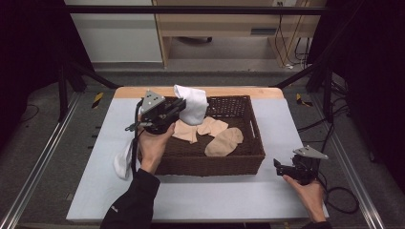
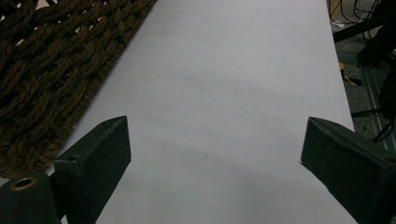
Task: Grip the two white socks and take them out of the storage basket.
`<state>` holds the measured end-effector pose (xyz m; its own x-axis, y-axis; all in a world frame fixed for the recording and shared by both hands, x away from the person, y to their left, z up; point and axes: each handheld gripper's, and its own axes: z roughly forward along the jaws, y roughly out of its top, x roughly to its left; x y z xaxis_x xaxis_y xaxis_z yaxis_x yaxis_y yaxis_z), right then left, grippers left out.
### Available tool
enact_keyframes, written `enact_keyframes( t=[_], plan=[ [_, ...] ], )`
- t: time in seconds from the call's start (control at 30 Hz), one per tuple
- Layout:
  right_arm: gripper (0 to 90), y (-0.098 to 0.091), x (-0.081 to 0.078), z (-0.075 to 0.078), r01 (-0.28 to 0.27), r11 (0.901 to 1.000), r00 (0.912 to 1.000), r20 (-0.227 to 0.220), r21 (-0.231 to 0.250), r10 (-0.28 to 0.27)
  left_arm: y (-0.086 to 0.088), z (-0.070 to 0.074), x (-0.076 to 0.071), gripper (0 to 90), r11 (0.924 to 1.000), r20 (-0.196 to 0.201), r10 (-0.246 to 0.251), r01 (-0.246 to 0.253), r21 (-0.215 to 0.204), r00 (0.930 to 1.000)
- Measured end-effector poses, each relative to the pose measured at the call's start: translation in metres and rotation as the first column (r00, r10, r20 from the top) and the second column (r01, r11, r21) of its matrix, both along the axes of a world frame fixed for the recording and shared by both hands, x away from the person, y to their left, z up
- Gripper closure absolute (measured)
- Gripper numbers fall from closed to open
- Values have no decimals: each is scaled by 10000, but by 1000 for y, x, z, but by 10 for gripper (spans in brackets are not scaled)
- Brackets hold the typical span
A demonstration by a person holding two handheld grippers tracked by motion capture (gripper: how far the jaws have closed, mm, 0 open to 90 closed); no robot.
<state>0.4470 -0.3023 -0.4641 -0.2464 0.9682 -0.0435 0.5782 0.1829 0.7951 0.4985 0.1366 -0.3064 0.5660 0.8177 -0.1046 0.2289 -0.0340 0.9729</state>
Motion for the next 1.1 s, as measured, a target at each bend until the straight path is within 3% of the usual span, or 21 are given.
enact_keyframes(
  t=[0.53,0.7,0.73,1.1],
  plan=[
    [87,1,-1,0,13,10000,10000,-36,1,-13,63,8,-43,837,9984,616,281,-250,-508,9977],
    [87,0,-1,0,-25,10000,10000,-19,-22,25,80,8,-53,837,9976,736,546,-512,-463,9958],
    [87,1,-1,0,-19,10000,10000,-33,-25,19,90,8,-58,837,9964,796,728,-691,-481,9942],
    [89,1,-1,-1,-14,10000,10000,-78,-77,13,141,-2,-80,837,9847,766,1637,-1583,-725,9835]
  ],
)
